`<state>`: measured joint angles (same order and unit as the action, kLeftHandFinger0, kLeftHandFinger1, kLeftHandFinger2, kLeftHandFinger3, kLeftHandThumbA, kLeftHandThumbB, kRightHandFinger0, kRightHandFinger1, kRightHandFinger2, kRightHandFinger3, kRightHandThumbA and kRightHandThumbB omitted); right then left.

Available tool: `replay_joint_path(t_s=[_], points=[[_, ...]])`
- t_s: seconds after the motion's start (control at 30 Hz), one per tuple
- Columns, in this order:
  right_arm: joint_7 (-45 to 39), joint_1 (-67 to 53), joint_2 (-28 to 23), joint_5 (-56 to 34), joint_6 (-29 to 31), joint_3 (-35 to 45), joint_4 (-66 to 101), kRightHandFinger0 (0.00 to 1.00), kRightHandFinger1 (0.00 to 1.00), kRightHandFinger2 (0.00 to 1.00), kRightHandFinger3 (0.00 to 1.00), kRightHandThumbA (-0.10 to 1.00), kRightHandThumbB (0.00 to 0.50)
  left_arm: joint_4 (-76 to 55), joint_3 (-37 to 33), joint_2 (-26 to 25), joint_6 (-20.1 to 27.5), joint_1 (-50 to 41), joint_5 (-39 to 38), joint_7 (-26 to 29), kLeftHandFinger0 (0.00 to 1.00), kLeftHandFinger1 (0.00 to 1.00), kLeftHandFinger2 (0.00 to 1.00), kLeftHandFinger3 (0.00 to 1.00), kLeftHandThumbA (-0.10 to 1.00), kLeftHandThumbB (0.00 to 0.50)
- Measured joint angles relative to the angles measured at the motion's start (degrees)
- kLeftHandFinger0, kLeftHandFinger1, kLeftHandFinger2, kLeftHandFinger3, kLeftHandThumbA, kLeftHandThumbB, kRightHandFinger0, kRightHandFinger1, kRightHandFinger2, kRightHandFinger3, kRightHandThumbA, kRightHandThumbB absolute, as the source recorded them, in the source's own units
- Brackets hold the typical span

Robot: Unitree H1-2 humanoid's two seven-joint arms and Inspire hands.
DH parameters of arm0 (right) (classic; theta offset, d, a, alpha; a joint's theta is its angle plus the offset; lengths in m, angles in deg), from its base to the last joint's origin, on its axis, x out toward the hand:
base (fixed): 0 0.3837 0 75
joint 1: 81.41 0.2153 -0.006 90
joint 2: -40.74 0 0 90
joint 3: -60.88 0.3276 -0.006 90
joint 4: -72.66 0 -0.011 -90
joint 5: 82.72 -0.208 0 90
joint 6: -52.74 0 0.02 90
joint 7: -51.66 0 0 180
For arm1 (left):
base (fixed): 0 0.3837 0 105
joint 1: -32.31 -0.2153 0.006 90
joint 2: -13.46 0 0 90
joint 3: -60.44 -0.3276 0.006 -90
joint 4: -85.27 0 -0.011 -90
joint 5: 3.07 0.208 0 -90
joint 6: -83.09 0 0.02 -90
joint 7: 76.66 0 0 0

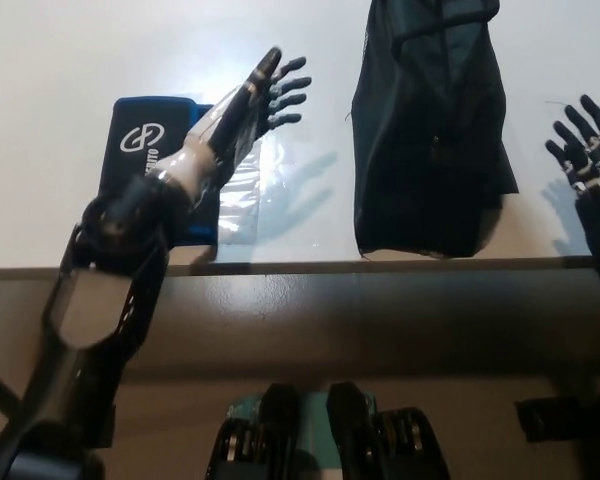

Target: Use both hands to pick up the lunch bag on the right hand side and smoothly move it near the note book on the left hand side

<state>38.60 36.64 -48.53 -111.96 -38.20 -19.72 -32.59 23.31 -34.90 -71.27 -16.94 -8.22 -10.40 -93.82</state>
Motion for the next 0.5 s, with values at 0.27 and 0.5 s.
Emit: replay_joint_path(t_s=[0.27,0.5], points=[[-0.5,3.2,2.5,-0.1,0.0,0.0,-3.0,1.0,1.0,1.0,1.0,1.0,0.423,17.5,0.1,4.9,2.8,8.7,0.4,0.1,1.0,1.0,1.0,1.0,1.0,0.404],[-0.5,6.7,4.6,0.0,0.2,0.0,-6.3,1.0,1.0,1.0,1.0,1.0,0.425,28.6,0.0,9.0,6.8,14.7,1.4,0.7,1.0,1.0,1.0,1.0,1.0,0.421]])
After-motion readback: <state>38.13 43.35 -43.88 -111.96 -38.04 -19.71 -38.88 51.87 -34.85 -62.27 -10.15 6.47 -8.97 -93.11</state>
